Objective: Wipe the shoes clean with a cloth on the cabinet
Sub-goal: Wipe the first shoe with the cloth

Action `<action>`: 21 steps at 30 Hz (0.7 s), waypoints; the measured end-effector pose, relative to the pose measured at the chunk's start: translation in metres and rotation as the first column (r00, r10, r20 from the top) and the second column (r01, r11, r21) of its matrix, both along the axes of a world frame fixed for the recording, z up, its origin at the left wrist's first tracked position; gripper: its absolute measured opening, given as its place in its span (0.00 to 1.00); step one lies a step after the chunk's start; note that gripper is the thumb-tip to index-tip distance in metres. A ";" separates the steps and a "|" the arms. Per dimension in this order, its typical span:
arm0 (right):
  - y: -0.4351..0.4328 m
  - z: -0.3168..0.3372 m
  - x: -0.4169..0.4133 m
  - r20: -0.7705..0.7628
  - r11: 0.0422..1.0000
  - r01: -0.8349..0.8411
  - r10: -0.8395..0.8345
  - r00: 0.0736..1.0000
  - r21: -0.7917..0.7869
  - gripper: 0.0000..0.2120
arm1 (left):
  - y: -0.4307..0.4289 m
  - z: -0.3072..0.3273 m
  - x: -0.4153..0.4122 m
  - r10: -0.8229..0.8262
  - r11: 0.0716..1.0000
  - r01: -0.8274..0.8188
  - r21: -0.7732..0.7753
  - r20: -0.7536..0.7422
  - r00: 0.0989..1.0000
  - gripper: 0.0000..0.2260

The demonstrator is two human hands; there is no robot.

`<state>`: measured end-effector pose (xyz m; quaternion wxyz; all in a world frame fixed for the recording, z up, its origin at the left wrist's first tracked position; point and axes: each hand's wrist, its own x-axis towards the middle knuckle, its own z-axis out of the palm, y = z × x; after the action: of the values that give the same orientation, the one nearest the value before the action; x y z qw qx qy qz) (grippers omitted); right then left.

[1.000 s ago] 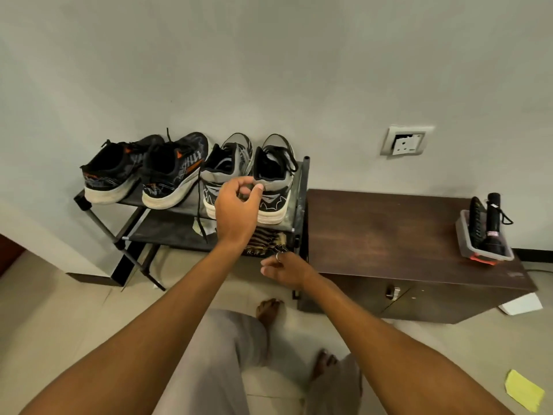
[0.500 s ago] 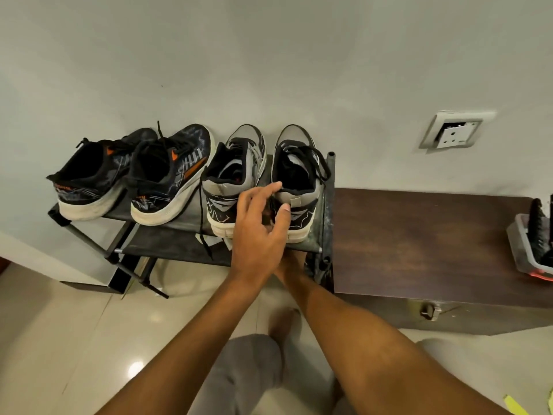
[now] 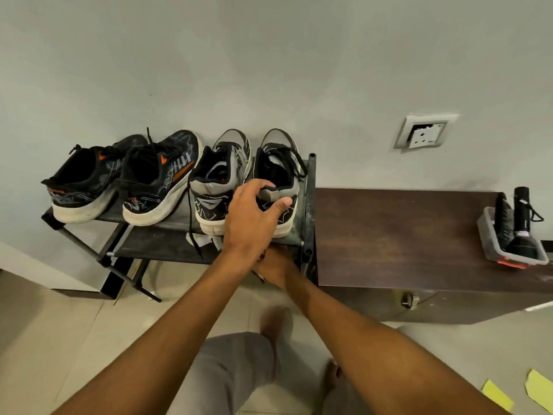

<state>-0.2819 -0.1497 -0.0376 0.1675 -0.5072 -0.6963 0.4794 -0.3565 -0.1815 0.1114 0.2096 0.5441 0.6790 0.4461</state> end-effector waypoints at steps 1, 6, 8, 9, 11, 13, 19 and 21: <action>-0.005 0.005 0.006 -0.018 0.999 -0.033 0.033 0.999 -0.020 0.22 | 0.001 0.001 -0.001 -0.005 1.000 0.005 -0.010 0.001 1.000 0.13; -0.028 0.030 0.037 0.052 0.999 -0.049 0.050 0.997 -0.020 0.28 | -0.002 0.013 0.000 0.018 0.999 -0.018 -0.033 0.020 1.000 0.12; -0.034 0.039 0.049 0.052 0.997 -0.060 0.063 0.997 -0.047 0.32 | -0.007 0.019 0.003 0.043 0.999 -0.043 -0.028 0.031 0.999 0.12; -0.036 0.044 0.056 0.053 0.995 -0.070 0.074 0.996 -0.069 0.35 | -0.010 0.021 0.005 0.054 0.998 -0.053 -0.023 0.036 0.998 0.12; -0.044 0.057 0.073 0.028 0.991 -0.092 0.095 0.995 -0.096 0.39 | -0.017 0.027 0.011 0.063 0.998 -0.063 -0.003 0.048 0.997 0.14; -0.052 0.071 0.094 -0.011 0.990 -0.082 0.082 0.997 -0.115 0.38 | -0.023 0.035 0.017 0.062 0.998 -0.063 0.019 0.048 0.997 0.15; -0.055 0.114 0.190 -0.179 0.989 0.051 -0.076 0.981 -0.138 0.12 | -0.031 0.064 0.060 -0.014 0.996 0.011 0.088 0.031 0.999 0.13; -0.055 0.121 0.223 -0.203 0.981 0.140 -0.166 0.965 -0.134 0.08 | -0.030 0.067 0.083 -0.047 0.995 0.044 0.088 0.035 0.998 0.11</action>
<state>-0.0594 -0.2046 0.0834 0.2472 -0.5143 -0.6033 0.5572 -0.2732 -0.2113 0.1786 0.2081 0.5597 0.6424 0.4804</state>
